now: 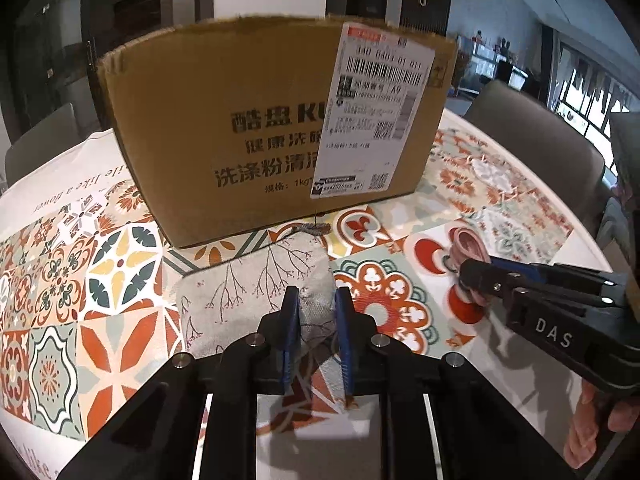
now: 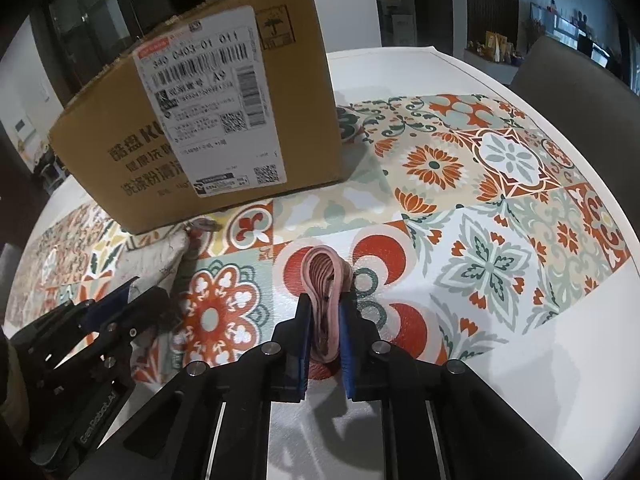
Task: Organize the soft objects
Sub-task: 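Grasp the grey floral pouch with the left tool while the right tool grasps the pink strap, then lift the pouch and pink strap and carry them over the box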
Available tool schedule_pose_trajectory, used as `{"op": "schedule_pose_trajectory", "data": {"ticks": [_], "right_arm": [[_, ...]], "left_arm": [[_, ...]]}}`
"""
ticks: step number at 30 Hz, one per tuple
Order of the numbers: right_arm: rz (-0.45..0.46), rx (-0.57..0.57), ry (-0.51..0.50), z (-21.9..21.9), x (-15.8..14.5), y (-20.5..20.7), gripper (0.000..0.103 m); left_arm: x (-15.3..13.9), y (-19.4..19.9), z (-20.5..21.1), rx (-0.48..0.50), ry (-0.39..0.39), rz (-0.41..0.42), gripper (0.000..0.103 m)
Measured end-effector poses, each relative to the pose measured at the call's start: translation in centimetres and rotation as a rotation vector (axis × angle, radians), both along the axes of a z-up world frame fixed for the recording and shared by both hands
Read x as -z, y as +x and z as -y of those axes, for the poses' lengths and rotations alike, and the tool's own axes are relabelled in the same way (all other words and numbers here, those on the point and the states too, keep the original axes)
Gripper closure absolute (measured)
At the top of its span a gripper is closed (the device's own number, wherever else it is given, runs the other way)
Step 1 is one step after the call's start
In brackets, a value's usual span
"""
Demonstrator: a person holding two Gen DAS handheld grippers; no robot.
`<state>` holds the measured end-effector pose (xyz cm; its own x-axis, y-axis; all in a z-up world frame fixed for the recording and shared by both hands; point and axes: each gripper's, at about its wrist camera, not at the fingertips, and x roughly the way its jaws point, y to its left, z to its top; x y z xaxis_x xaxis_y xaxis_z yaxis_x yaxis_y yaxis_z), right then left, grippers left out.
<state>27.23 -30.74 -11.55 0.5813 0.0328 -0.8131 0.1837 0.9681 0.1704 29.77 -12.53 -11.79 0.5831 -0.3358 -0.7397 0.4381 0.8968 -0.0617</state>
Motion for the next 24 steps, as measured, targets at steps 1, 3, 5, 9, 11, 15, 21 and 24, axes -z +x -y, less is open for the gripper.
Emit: {"op": "schedule_pose_trajectory", "data": {"ticks": [1,3,5,9,11,15,21,24], "right_arm": [[0.006,0.0,0.003,-0.1,-0.3,-0.2,0.089],[0.017,-0.002,0.013,-0.2,-0.8,-0.5,0.089],[0.025,0.0,0.022,-0.2,-1.2,-0.7,0.089],[0.055,-0.01,0.035,-0.6,-2.7,-1.4,0.089],[0.065,-0.015,0.037,-0.8,-3.3,-1.7,0.089],[0.097,-0.029,0.041,-1.5,-4.9,-2.5,0.089],[0.142,-0.042,0.039,-2.2,-7.0,-3.7,0.089],[0.162,-0.052,0.041,-2.6,-8.1,-4.3,0.089]], "left_arm": [[-0.3,-0.3,-0.2,-0.003,-0.014,-0.004,0.084],[-0.6,-0.5,-0.3,-0.007,-0.027,-0.004,0.084],[-1.1,-1.1,-0.6,-0.011,-0.041,-0.002,0.084],[-2.4,-2.1,-1.0,-0.019,-0.073,0.01,0.084],[-2.9,-2.4,-1.3,-0.024,-0.084,0.014,0.084],[-4.5,-3.1,-1.8,-0.029,-0.109,0.035,0.084],[-6.9,-4.5,-2.6,-0.036,-0.143,0.073,0.084],[-8.1,-5.3,-3.0,-0.038,-0.161,0.094,0.084]]}}
